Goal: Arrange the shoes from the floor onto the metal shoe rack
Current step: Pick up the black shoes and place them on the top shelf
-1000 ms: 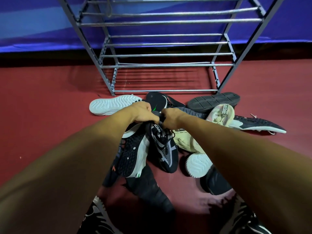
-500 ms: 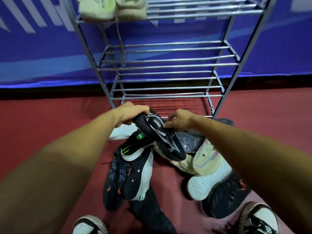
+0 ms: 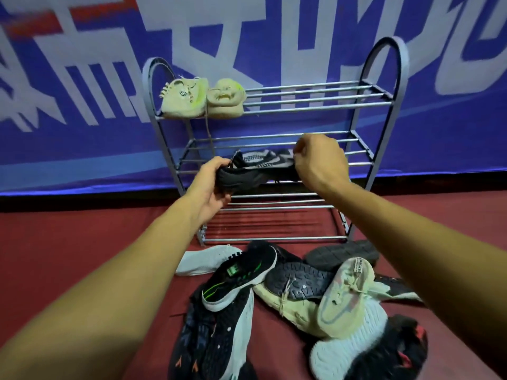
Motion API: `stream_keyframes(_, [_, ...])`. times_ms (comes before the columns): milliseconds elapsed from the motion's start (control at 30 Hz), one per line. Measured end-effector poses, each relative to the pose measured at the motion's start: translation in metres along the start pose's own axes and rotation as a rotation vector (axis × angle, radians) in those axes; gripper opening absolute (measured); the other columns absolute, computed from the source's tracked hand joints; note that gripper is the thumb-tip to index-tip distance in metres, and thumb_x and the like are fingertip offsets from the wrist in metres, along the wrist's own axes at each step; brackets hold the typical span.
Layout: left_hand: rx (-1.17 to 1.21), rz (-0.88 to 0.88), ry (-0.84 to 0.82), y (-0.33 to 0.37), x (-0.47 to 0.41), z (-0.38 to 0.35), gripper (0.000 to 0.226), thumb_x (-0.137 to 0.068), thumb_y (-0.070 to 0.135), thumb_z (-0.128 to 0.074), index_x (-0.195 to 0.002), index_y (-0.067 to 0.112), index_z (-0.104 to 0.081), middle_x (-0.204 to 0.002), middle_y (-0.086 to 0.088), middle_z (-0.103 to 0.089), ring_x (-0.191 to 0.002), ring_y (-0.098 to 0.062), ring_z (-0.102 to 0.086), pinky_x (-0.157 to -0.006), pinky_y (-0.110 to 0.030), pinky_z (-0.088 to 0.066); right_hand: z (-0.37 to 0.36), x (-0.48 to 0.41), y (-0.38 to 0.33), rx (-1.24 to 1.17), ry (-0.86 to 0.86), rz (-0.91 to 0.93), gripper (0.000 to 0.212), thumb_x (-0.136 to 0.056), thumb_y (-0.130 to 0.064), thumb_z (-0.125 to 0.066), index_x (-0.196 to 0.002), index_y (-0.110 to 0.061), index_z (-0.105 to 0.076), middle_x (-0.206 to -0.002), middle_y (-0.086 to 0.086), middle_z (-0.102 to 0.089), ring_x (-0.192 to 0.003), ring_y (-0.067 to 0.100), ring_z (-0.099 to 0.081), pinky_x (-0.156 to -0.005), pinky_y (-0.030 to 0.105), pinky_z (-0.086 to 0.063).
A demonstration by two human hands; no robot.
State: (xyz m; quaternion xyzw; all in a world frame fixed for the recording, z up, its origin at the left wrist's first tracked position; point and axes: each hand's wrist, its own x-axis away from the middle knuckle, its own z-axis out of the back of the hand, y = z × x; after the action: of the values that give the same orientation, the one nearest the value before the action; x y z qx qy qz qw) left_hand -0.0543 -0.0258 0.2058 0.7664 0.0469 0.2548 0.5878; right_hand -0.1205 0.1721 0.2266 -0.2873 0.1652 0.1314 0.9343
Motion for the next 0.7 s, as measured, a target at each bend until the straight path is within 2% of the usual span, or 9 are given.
stream_keyframes(100, [0.143,-0.021,0.013,0.004,0.0,-0.007,0.017,-0.089,0.031,-0.061,-0.088,0.014,-0.061,-0.079,-0.002,-0.064,-0.069,-0.014,-0.057,-0.052,-0.024,-0.039,0.004,0.002,0.002,-0.103,0.144,-0.019,0.018,-0.098,-0.025,-0.054,-0.11,-0.013,-0.062,-0.111,0.005,-0.06,-0.086,0.029,-0.057,-0.072,0.037,-0.044])
stream_keyframes(167, [0.247,-0.018,-0.018,0.003,0.001,-0.011,0.017,-0.09,0.028,-0.06,-0.09,0.011,-0.061,-0.079,-0.005,-0.064,-0.07,-0.016,-0.057,-0.056,-0.026,-0.042,0.004,0.001,0.003,-0.213,0.18,-0.084,0.02,-0.099,-0.029,-0.056,-0.111,-0.013,-0.055,-0.114,0.005,-0.052,-0.084,0.024,-0.05,-0.074,0.034,-0.036])
stream_keyframes(267, [0.396,0.002,-0.041,0.006,0.003,-0.023,0.018,-0.09,0.027,-0.059,-0.093,0.009,-0.062,-0.086,-0.009,-0.064,-0.074,-0.019,-0.056,-0.062,-0.028,-0.044,-0.004,-0.001,0.001,-0.38,0.103,-0.082,0.028,-0.099,-0.041,-0.054,-0.102,-0.014,-0.058,-0.11,0.005,-0.06,-0.093,0.024,-0.057,-0.078,0.035,-0.041])
stream_keyframes(367, [0.46,-0.036,-0.097,0.015,0.006,-0.042,0.02,-0.091,0.028,-0.061,-0.1,0.01,-0.064,-0.093,-0.009,-0.066,-0.077,-0.018,-0.059,-0.067,-0.027,-0.045,-0.015,0.001,-0.012,-0.508,-0.033,-0.023,0.044,-0.096,-0.055,-0.053,-0.118,-0.017,-0.061,-0.119,0.0,-0.062,-0.105,0.018,-0.058,-0.085,0.033,-0.041])
stream_keyframes(433, [0.413,-0.056,-0.143,0.021,0.009,-0.057,0.019,-0.091,0.031,-0.064,-0.099,0.014,-0.065,-0.084,-0.004,-0.069,-0.074,-0.015,-0.059,-0.065,-0.024,-0.043,-0.02,0.002,-0.023,-0.659,-0.087,-0.039,0.047,-0.093,-0.059,-0.055,-0.126,-0.024,-0.058,-0.12,-0.005,-0.064,-0.104,0.014,-0.06,-0.083,0.031,-0.042])
stream_keyframes(500, [0.357,-0.073,-0.148,0.025,0.009,-0.07,0.016,-0.092,0.034,-0.065,-0.092,0.018,-0.066,-0.069,0.002,-0.07,-0.071,-0.011,-0.057,-0.064,-0.022,-0.039,-0.022,-0.003,-0.032,-0.836,-0.056,-0.104,0.046,-0.089,-0.058,-0.062,-0.122,-0.026,-0.06,-0.112,-0.007,-0.068,-0.098,0.012,-0.064,-0.083,0.03,-0.048])
stream_keyframes(567, [0.353,-0.075,-0.146,0.026,0.004,-0.078,0.016,-0.091,0.035,-0.067,-0.091,0.019,-0.066,-0.064,0.005,-0.07,-0.07,-0.009,-0.056,-0.063,-0.022,-0.037,-0.021,-0.013,-0.036,-0.952,-0.014,-0.156,0.038,-0.087,-0.047,-0.069,-0.112,-0.019,-0.067,-0.095,-0.008,-0.071,-0.082,0.003,-0.065,-0.075,0.026,-0.05])
stream_keyframes(633, [0.336,-0.062,-0.138,0.023,-0.003,-0.078,0.018,-0.089,0.038,-0.069,-0.092,0.02,-0.066,-0.07,0.005,-0.071,-0.073,-0.009,-0.057,-0.063,-0.024,-0.036,-0.017,-0.022,-0.038,-1.018,-0.037,-0.198,0.022,-0.089,-0.03,-0.07,-0.099,-0.01,-0.071,-0.073,-0.01,-0.066,-0.056,-0.004,-0.056,-0.059,0.017,-0.044])
stream_keyframes(700, [0.279,-0.059,-0.125,0.018,-0.012,-0.076,0.022,-0.087,0.043,-0.07,-0.095,0.023,-0.068,-0.081,0.005,-0.07,-0.078,-0.009,-0.056,-0.064,-0.026,-0.034,-0.016,-0.03,-0.037,-1.08,-0.095,-0.259,0.011,-0.089,-0.019,-0.068,-0.09,-0.009,-0.07,-0.056,-0.013,-0.058,-0.045,-0.003,-0.047,-0.051,0.015,-0.039])
